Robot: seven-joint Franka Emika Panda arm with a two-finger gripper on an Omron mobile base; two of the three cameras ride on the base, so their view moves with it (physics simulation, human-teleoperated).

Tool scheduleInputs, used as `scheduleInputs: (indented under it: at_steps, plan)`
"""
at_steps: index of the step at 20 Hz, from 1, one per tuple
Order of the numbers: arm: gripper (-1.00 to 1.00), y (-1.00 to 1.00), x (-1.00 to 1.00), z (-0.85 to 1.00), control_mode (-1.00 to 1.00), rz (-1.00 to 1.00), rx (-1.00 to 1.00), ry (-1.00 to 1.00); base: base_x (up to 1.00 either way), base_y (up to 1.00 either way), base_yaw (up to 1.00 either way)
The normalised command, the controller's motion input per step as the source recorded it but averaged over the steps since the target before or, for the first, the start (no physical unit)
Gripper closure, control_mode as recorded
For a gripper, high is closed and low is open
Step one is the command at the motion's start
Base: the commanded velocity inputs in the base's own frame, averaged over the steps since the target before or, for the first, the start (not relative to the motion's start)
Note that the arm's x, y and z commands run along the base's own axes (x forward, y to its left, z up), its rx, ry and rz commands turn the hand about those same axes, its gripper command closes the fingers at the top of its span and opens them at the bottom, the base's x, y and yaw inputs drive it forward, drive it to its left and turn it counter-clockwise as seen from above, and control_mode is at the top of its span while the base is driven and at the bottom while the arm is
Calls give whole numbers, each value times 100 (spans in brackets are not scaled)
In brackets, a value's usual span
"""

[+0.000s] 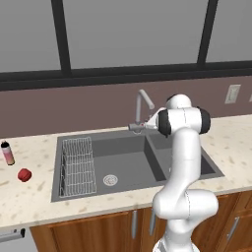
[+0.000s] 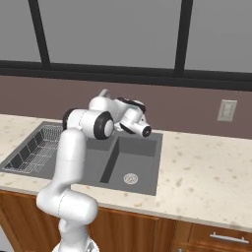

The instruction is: Turn on the sink faucet. Then move the bell pepper from the counter to the sink. Turn off the sink. Move the vegetable from the sink to the pot next to the stove. Finally move the pot to the rear right burner.

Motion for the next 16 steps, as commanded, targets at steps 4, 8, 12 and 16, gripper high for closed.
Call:
scheduleInputs:
  at_steps: [4,8,12,16]
  plan:
    - [100,-74,0,-31,-100,0,2,0,0,0,0]
    - [100,-77,0,-36,-100,0,2,0,0,0,0]
    - [100,-80,0,-42,-100,0,2,0,0,0,0]
    - [100,-82,0,-48,-100,0,2,0,0,0,0]
